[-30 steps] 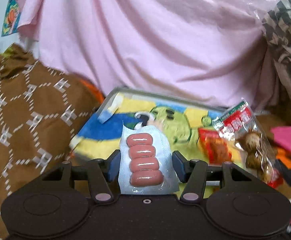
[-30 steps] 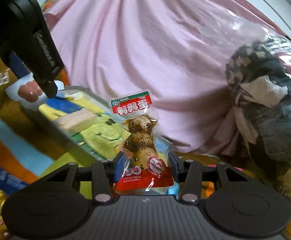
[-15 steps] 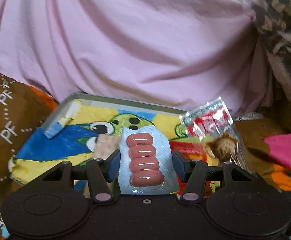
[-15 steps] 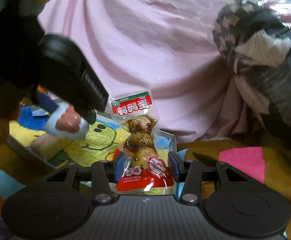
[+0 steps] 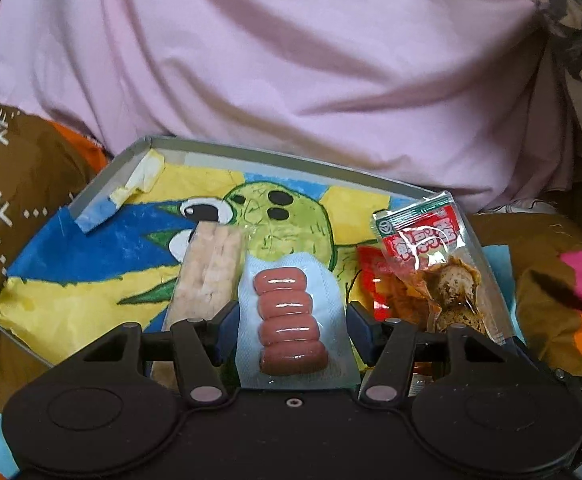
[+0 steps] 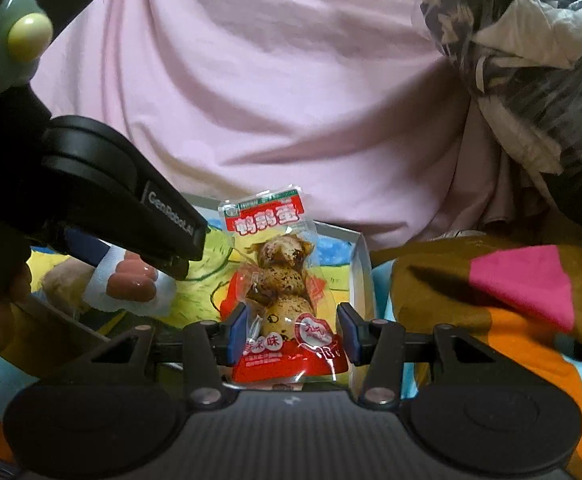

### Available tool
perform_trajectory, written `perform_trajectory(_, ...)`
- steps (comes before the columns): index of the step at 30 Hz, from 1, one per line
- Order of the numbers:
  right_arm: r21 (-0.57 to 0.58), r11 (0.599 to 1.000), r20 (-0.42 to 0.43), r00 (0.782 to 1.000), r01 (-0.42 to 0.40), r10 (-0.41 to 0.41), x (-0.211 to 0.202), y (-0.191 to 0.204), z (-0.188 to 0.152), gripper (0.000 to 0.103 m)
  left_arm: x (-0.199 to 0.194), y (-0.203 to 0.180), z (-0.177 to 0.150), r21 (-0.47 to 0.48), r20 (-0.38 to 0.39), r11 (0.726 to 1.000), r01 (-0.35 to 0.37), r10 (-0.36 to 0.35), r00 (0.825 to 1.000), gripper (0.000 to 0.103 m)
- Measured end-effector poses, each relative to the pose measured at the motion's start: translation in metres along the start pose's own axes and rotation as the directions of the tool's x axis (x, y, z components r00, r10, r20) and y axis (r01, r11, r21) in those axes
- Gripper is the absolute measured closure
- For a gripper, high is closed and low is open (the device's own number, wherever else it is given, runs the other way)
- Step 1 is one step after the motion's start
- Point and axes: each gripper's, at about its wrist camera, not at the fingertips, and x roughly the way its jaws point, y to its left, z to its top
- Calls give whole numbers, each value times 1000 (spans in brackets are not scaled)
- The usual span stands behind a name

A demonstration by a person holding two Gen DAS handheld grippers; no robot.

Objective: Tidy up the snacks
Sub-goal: 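Lower both packs into the tray and open both grippers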

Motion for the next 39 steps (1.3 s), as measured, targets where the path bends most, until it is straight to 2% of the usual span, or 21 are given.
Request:
perform_trajectory(4, -7, 1000, -10, 1000, -5, 5, 1, 1, 0, 48, 4, 2, 0, -20, -16, 1000, 0, -1, 1000, 42)
perform_trajectory(12, -5, 1000, -8, 1000, -6, 6, -2, -1, 4, 44, -9, 2, 4, -46, 10, 999, 5, -5, 1000, 26)
perform_trajectory(13, 0, 1000, -3, 1000, -4, 4, -4, -2, 6, 43, -13, 2, 4, -50, 17, 999, 5, -4, 1000, 21)
perform_trajectory(19, 46, 999, 50, 999, -2, 0, -27, -11, 16, 21, -43, 4, 8, -52, 83, 999, 1, 3, 997, 2)
perform_trajectory(27, 117, 993, 117, 993, 10, -24, -73, -23, 30, 2, -98, 18, 5, -56, 155, 998, 17, -9, 988, 1)
perform_trajectory(30, 141, 990, 131, 991, -17, -2, -95, -26, 36, 0, -123, 24, -1, -50, 181, 999, 19, -9, 984, 1)
perform_trajectory(33, 143, 990, 147, 989, -10, -11, -117, -25, 39, 0, -145, 28, -10, -40, 200, 999, 19, -11, 980, 1)
perform_trajectory(39, 154, 988, 158, 987, -13, -12, -160, -26, 37, 0, -183, 36, -31, -20, 199, 999, 31, -27, 980, 1)
